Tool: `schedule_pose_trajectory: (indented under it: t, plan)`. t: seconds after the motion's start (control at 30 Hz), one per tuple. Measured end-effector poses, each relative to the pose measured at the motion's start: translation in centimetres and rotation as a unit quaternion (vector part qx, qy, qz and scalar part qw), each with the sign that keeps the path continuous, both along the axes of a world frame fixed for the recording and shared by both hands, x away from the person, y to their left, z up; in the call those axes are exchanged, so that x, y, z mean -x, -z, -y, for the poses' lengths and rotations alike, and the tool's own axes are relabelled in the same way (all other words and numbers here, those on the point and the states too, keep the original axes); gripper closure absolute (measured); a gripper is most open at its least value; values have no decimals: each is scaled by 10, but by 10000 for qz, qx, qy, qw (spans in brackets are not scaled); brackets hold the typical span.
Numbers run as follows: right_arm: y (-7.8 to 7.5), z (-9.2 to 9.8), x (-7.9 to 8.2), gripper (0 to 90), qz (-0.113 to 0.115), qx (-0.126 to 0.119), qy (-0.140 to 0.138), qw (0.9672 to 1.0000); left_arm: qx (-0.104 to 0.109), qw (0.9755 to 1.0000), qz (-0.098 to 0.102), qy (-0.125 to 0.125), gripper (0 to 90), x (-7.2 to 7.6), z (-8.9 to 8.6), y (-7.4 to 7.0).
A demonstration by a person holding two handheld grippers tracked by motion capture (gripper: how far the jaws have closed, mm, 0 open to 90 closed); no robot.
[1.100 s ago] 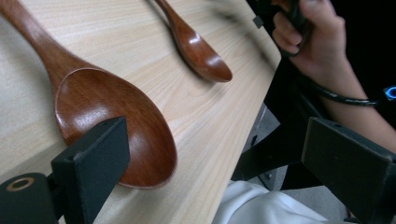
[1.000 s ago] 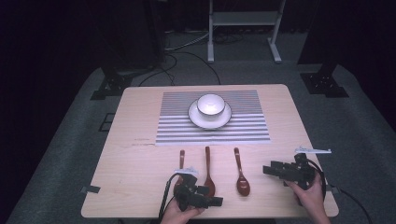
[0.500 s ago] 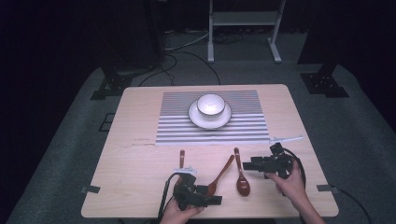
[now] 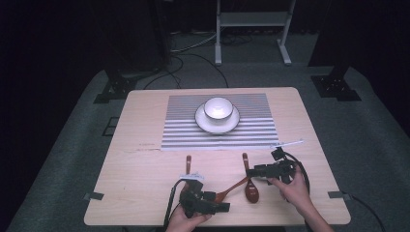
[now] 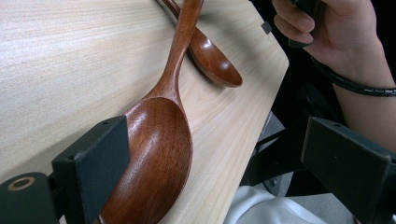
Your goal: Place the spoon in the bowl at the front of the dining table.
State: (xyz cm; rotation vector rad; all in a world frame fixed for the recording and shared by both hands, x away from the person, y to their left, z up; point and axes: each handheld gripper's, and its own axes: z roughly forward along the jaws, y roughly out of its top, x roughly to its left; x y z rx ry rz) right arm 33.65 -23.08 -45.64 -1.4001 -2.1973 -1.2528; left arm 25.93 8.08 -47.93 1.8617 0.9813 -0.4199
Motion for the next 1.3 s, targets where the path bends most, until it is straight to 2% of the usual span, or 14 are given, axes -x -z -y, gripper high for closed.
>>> schedule_pose_trajectory:
  t: [0.17, 0.2, 0.3, 0.43, 0.57, 0.7, 0.73, 0.8, 0.9, 0.97, 1.03, 1.17, 1.3]
  plan:
    - [3, -1, -2, 367, -55, 123, 30, 9999, -9, 10000, 26, -5, 68, 0, 0, 0]
    - [4, 0, -2, 399, -94, 85, 26, 9999, -11, 10000, 29, 0, 68, 0, 0, 0]
    - [5, 0, -2, 413, -99, 73, 39, 9999, -29, 10000, 49, 15, 68, 1, 1, 0]
    - [5, -4, -5, 490, -90, 110, 84, 9999, -29, 10000, 52, 18, 69, 1, 1, 0]
    - [6, -8, -5, 621, -80, 158, 54, 9998, -29, 10000, 61, 17, 69, 1, 1, 0]
    - [6, -7, -4, 671, -120, 135, 89, 9998, -13, 10000, 32, -7, 73, 0, 0, 0]
    - [6, -7, -4, 669, -127, 127, 90, 9998, -39, 10000, 62, -17, 98, 1, -1, 0]
    - [7, -6, -4, 641, -225, 42, 75, 9997, -4, 10000, 30, -35, 110, 1, -1, 1]
    - [8, -6, -3, 643, -256, 21, 82, 9996, -37, 10000, 23, -22, 110, 1, 0, 0]
    - [8, -5, -2, 673, -277, -14, 98, 9996, -32, 10000, 26, -23, 110, 1, 0, 0]
    - [8, -1, -2, 705, -333, -150, 150, 9992, -55, 10000, 34, -5, 110, 1, 0, 0]
    - [10, 3, 0, 758, -372, -217, 222, 9988, -55, 10000, 34, -3, 109, 1, 1, 0]
    - [11, 7, 0, 796, -442, -511, 325, 9972, -50, 10000, 14, 6, 109, 1, 0, 0]
